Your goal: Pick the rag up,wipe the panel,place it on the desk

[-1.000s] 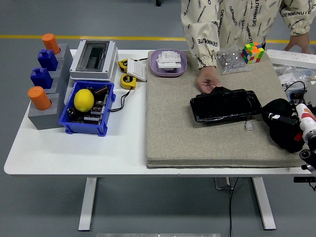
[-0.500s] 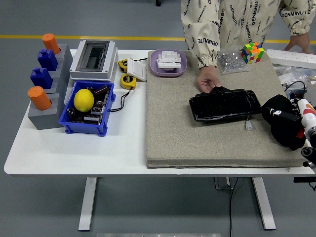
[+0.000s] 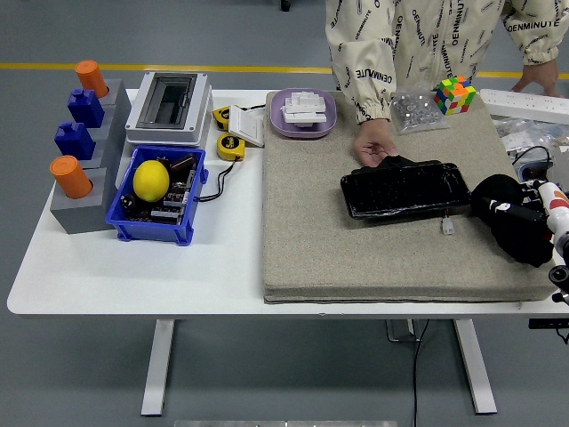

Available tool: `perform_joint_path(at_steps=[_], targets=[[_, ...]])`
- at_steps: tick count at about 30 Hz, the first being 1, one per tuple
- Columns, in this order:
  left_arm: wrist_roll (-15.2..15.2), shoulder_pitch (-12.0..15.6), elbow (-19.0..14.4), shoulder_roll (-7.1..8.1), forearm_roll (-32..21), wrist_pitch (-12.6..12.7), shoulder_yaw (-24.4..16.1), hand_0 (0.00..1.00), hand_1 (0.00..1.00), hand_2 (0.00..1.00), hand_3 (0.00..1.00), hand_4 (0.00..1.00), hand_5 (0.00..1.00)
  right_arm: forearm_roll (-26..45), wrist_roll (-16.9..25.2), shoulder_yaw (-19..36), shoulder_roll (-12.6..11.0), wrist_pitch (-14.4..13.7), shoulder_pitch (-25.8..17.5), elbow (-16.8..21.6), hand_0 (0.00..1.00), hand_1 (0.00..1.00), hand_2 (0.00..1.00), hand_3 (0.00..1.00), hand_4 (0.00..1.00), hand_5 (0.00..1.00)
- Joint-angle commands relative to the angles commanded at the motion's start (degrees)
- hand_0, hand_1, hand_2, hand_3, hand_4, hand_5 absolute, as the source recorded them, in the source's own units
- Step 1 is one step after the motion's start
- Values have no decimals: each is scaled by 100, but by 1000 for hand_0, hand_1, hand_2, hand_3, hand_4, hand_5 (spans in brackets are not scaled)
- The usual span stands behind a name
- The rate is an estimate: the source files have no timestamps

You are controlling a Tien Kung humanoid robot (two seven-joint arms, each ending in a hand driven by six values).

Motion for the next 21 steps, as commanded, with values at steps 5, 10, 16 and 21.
perform_joint_path(at_steps=[5, 10, 16, 21], targets=[[0, 7, -1, 4, -2, -1, 11, 608, 641, 655, 562, 628, 440, -32, 25, 9, -8, -35, 4, 17, 823, 791, 846, 849, 998, 550], [2, 13, -3, 4, -13, -4, 35, 608, 641, 655, 562, 628, 440, -62, 43, 15, -18, -54, 4, 26, 823, 791, 846, 849, 998, 550], [2, 19, 0, 11, -12, -3, 52, 608, 641, 655, 562, 628, 439, -143, 47, 67, -29, -110, -14, 49, 829, 803, 863, 860, 998, 557], [1, 24, 0, 18, -5, -2, 54, 610, 642, 654, 562, 628, 440, -291, 29, 186, -66, -173, -51, 122, 842, 820, 894, 885, 998, 568]])
